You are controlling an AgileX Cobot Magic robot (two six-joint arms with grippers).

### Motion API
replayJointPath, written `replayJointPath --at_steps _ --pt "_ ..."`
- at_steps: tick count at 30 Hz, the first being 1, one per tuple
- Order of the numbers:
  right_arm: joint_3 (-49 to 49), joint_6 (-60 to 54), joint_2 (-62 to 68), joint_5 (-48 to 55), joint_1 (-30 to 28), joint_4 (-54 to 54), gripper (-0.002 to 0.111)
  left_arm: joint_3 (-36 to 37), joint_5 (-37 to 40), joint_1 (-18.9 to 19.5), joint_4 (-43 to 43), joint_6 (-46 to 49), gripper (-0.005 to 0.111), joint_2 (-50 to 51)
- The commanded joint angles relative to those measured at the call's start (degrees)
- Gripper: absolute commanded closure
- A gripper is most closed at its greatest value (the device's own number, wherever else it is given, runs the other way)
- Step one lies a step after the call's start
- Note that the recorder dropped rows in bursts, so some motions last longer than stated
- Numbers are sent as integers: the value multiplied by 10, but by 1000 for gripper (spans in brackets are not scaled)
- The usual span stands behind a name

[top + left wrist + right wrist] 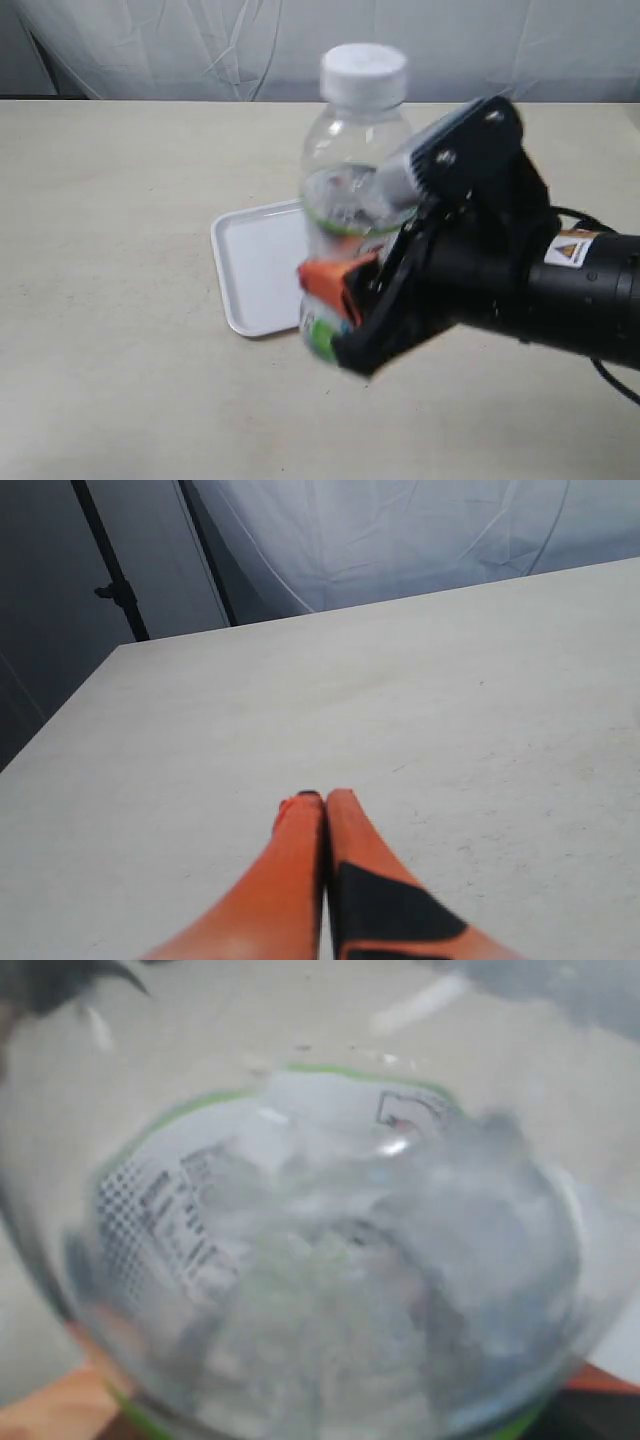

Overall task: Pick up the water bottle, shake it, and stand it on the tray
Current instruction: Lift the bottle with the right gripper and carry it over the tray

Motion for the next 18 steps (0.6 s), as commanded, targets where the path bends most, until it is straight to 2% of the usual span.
replayJointPath --at_steps 1,3,4,6,9,11,13,14,18 --pt "-11 81 8 -41 -7 14 109 1 -6 0 -2 -5 107 -2" --pt "-28 22 9 63 3 -109 109 1 -6 0 -2 -5 107 -2" --pt "-29 35 8 85 0 -163 109 1 -6 0 -2 -5 107 -2" --pt "-17 129 7 33 -29 -195 109 1 -6 0 -2 -5 107 -2" --pt "-11 259 17 -18 -59 -155 109 1 -6 0 -2 -5 107 -2" --pt "-25 240 22 50 -47 -170 109 1 -6 0 -2 -5 107 -2" --pt "-40 169 21 138 -28 -240 109 1 -6 0 -2 -5 107 -2" --pt "-42 170 17 159 -25 -287 109 1 -6 0 -2 -5 107 -2" --pt "-32 439 3 47 -97 -428 109 1 -6 0 -2 -5 107 -2"
